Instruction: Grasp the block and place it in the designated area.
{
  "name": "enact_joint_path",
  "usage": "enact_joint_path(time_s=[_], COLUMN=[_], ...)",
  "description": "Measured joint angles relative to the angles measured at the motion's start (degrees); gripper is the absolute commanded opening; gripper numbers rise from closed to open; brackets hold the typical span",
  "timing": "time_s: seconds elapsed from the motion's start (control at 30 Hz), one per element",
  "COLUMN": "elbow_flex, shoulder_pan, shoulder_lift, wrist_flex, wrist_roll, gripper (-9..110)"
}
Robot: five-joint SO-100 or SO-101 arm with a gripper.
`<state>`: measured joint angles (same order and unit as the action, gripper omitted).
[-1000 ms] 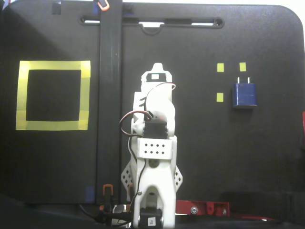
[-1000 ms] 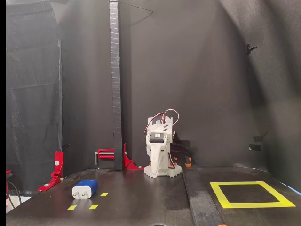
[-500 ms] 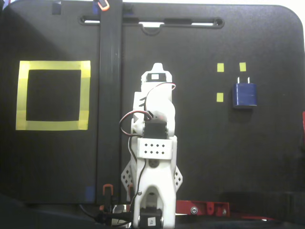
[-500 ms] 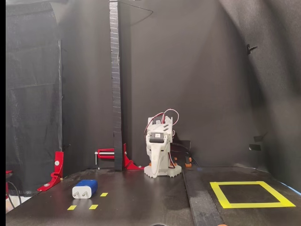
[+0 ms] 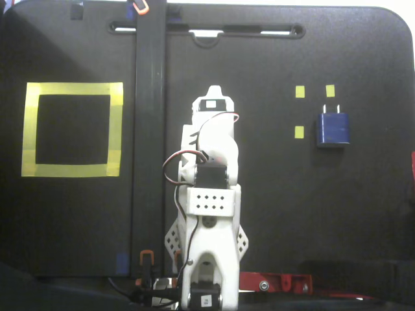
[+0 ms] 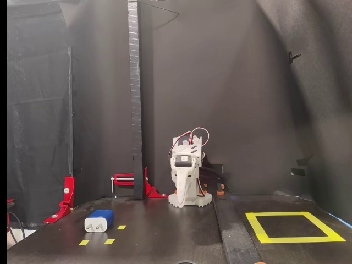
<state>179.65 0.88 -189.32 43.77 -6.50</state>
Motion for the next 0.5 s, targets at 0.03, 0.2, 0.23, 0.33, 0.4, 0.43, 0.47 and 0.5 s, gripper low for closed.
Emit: enact_joint_path(time_s=[0.03,0.2,0.23,0.33,0.4,0.43,0.47,0.5], elbow_flex=[0.0,0.0,0.0,0.0,0.0,0.0,0.0,0.0], shoulder_pan=[0.0,0.0,0.0,0.0,0.0,0.0,0.0,0.5], shoulder_lift=[0.0,0.0,0.0,0.0,0.0,0.0,0.0,0.0], wrist_flex=[0.0,0.0,0.0,0.0,0.0,0.0,0.0,0.0], wrist_roll=[0.0,0.0,0.0,0.0,0.0,0.4,1.1,1.8], gripper=[0,0,0,0,0,0,0,0])
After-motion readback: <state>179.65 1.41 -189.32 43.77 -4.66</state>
